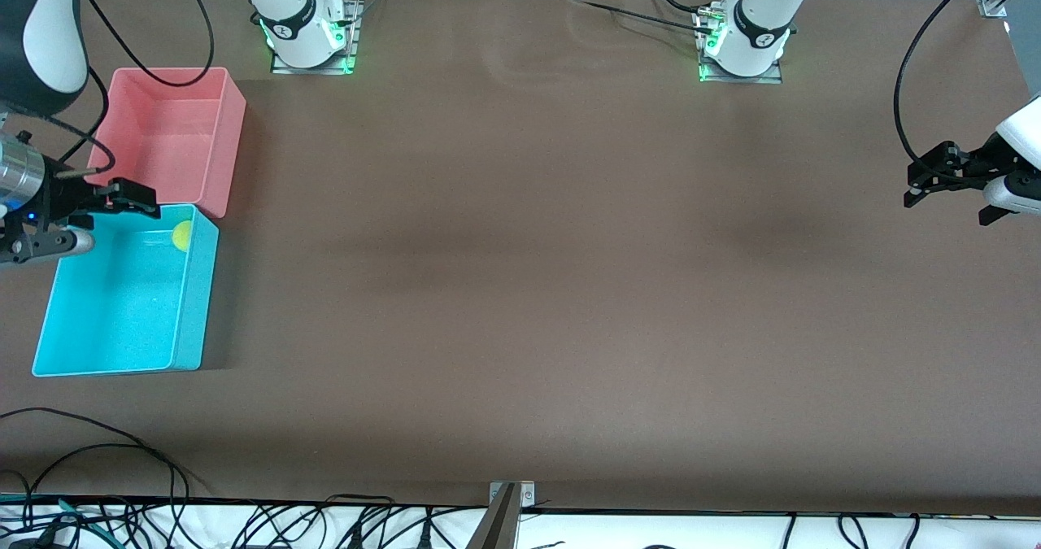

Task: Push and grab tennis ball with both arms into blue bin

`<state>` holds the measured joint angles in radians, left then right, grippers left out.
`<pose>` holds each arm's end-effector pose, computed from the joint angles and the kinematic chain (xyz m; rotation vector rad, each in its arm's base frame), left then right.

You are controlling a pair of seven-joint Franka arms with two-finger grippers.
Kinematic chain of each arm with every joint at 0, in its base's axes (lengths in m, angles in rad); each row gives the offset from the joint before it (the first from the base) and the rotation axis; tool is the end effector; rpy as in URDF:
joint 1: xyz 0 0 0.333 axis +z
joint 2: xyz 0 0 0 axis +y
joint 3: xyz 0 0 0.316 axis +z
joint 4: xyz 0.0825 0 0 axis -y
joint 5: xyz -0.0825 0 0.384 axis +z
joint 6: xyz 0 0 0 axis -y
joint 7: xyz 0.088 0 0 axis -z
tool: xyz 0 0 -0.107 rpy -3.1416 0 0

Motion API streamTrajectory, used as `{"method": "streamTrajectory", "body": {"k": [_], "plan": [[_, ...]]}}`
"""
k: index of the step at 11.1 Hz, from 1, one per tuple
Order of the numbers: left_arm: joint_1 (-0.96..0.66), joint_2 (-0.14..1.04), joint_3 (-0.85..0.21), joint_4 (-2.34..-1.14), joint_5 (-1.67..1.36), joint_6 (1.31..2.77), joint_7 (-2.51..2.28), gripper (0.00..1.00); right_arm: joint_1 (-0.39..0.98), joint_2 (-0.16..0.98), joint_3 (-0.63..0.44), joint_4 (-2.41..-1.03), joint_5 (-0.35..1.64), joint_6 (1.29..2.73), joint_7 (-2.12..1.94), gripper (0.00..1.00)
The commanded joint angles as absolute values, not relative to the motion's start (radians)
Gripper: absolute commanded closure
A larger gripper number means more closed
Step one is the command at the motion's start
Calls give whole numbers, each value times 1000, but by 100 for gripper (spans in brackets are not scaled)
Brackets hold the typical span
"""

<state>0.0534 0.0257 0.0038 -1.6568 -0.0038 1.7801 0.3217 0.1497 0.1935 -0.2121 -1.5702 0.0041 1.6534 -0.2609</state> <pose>0.5785 0.0328 0.5880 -3.0960 0.4109 -0.1509 0.6087 -0.0276 0.5210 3.1023 0.3107 -0.1724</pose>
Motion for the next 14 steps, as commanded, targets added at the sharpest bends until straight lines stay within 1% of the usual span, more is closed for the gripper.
{"method": "streamTrajectory", "body": {"k": [1, 2, 3, 4, 5, 7, 8, 12, 14], "plan": [[61, 40, 2, -1626, -15, 1759, 348, 0, 118, 22, -117, -1745, -20, 1689, -218, 0], [61, 40, 2, -1626, -15, 1759, 347, 0, 68, 8, -68, -1747, -21, 1683, -204, 0], [60, 41, 2, -1628, -15, 1759, 347, 0, 60, -18, -45, -1740, -23, 1680, -201, 0], [60, 41, 2, -1628, -15, 1759, 347, 0, 60, -55, -43, -1744, -23, 1678, -199, 0], [60, 43, 2, -1626, -15, 1759, 347, 0, 52, -61, -46, -1738, -21, 1669, -199, 0], [60, 44, 2, -1626, -15, 1759, 347, 0, -10, -51, -40, -1730, -20, 1669, -204, 0], [60, 44, 2, -1626, -15, 1759, 347, 0, -18, -38, -44, -1730, -20, 1663, -212, 0], [60, 44, 2, -1626, -15, 1759, 347, 0, -17, -31, -51, -1710, -15, 1658, -206, 0], [60, 44, 2, -1626, -15, 1759, 347, 0, -17, -34, -54, -1688, -11, 1620, -180, 0]]}}
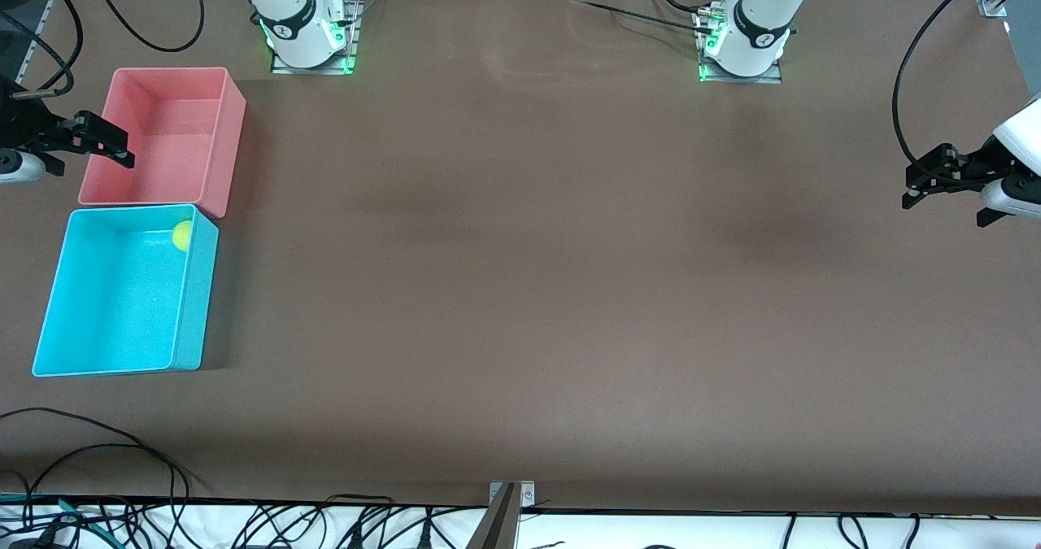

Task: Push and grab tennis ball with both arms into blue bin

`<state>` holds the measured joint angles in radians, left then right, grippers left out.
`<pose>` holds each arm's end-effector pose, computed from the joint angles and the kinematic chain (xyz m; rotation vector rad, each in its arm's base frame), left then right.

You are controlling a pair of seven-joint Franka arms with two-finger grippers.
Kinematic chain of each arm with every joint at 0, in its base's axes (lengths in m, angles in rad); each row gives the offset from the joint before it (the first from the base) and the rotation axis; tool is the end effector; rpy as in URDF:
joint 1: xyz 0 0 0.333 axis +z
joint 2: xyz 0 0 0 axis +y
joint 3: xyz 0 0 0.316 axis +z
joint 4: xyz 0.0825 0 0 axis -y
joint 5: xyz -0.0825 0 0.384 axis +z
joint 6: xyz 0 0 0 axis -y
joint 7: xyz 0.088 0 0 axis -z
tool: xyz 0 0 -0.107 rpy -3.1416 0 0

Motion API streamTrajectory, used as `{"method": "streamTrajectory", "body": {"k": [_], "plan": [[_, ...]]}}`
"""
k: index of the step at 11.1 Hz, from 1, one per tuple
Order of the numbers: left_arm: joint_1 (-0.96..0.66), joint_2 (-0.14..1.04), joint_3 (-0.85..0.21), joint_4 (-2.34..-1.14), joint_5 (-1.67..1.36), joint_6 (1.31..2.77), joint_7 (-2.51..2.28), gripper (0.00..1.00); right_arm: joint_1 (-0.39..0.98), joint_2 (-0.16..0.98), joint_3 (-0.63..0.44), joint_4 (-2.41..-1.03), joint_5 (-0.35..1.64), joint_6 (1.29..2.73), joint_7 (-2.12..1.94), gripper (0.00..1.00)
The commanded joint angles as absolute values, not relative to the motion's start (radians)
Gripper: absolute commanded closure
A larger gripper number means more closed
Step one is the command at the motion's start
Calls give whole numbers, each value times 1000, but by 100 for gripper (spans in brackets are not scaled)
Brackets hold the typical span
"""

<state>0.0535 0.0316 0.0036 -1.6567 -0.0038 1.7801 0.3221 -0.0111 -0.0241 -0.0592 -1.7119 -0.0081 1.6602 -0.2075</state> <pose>0.5800 0.0328 0.5847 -3.0974 0.4119 -0.1420 0.5495 -0.0398 0.5786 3.1311 0.2165 -0.0444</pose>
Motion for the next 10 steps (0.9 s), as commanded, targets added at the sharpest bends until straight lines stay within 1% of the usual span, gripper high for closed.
{"method": "streamTrajectory", "body": {"k": [1, 4, 6, 10], "plan": [[60, 44, 2, -1626, -17, 1759, 347, 0, -17, -34, -63, -1678, -14, 1617, -114, 0], [60, 46, 2, -1626, -17, 1759, 347, 0, -17, -41, -61, -1669, -12, 1580, -29, 0], [60, 46, 2, -1624, -17, 1761, 347, 0, -17, -20, -64, -1620, -9, 1582, -32, 0], [60, 48, 2, -1624, -17, 1761, 347, 0, -17, 0, -64, -1611, -9, 1588, -41, 0]]}}
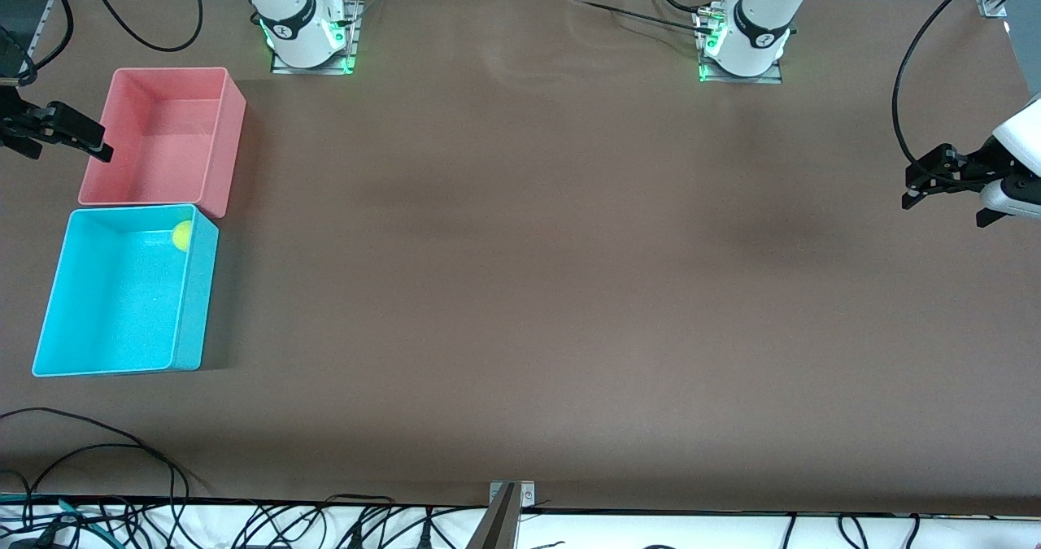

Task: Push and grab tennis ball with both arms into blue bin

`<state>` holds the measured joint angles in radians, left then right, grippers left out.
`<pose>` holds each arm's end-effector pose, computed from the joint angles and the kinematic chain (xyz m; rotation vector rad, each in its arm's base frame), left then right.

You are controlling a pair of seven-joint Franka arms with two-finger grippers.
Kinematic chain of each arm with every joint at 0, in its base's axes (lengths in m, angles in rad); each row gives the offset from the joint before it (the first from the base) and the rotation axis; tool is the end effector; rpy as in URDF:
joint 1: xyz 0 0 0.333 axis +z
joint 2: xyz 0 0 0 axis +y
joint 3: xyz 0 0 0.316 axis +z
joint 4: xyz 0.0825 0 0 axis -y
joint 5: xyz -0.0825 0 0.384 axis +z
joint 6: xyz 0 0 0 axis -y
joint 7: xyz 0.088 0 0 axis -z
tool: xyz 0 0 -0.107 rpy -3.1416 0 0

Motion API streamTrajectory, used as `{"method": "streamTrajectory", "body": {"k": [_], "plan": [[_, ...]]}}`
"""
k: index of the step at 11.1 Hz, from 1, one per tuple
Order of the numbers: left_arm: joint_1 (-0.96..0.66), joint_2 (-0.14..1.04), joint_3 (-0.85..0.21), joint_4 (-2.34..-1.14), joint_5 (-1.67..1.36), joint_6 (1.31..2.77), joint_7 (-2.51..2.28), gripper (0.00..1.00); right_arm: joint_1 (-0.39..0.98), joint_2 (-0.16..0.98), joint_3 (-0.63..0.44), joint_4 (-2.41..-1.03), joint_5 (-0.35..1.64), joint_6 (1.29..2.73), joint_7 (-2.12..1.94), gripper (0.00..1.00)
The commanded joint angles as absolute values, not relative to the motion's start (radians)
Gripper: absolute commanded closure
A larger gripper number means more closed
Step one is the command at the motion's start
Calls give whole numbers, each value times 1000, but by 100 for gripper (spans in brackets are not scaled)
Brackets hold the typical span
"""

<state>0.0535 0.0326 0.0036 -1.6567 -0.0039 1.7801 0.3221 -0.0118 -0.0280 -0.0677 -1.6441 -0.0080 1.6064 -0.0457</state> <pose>0.5802 0.0328 0.5841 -3.0977 0.4119 -0.1405 0.5461 -0.0448 0.6083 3.1356 -0.0524 -0.0159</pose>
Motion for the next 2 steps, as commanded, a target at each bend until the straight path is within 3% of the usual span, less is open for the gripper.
{"method": "streamTrajectory", "body": {"k": [1, 2], "plan": [[60, 48, 2, -1624, -17, 1761, 347, 0, -17, 3, -64, -1605, -9, 1588, -41, 0], [60, 48, 2, -1624, -17, 1761, 347, 0, -17, 3, -64, -1600, -8, 1588, -41, 0]]}}
